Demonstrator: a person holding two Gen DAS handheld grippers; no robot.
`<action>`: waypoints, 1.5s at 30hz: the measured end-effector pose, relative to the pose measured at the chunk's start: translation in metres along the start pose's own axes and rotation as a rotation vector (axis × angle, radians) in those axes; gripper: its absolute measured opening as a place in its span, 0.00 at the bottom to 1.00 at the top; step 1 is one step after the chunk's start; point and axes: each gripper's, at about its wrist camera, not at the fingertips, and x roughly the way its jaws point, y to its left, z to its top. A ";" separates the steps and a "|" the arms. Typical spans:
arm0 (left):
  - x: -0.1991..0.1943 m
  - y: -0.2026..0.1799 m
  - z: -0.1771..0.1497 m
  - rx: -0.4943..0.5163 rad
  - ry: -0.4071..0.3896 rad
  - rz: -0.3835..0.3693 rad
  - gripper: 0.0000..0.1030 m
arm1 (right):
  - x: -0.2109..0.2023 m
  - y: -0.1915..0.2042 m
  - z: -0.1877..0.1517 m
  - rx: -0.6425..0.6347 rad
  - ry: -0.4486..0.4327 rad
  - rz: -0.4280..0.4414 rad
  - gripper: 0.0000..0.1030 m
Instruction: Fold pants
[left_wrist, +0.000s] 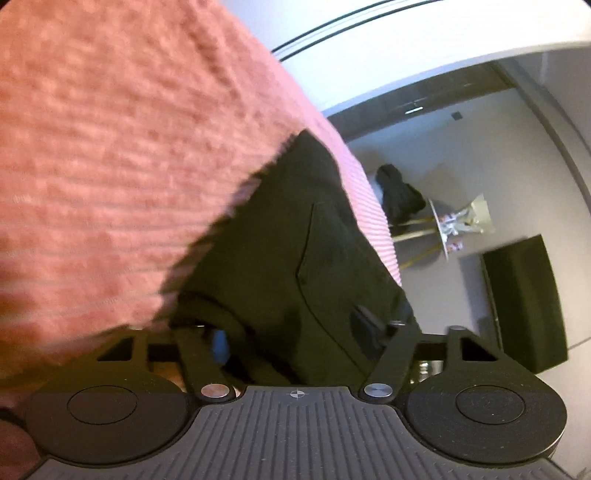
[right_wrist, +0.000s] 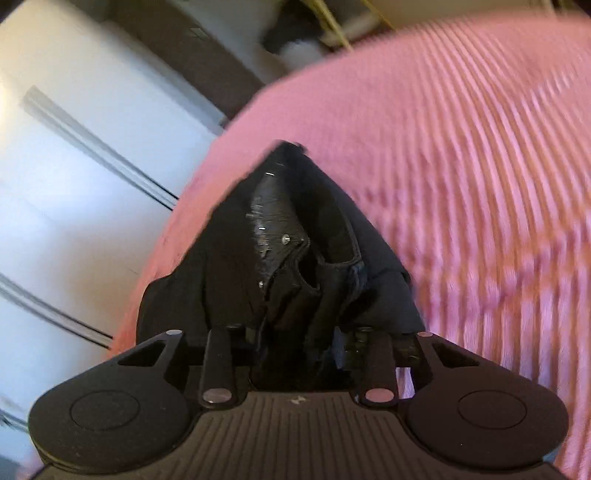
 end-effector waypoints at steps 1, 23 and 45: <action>-0.005 -0.002 0.001 0.017 -0.010 -0.011 0.52 | -0.004 0.004 -0.001 -0.035 -0.026 0.008 0.31; -0.058 -0.090 -0.025 0.479 -0.142 0.079 0.94 | -0.027 0.022 -0.002 -0.455 0.024 -0.115 0.21; -0.024 -0.064 -0.057 0.712 -0.014 0.390 1.00 | -0.018 0.031 -0.044 -0.591 0.109 -0.408 0.78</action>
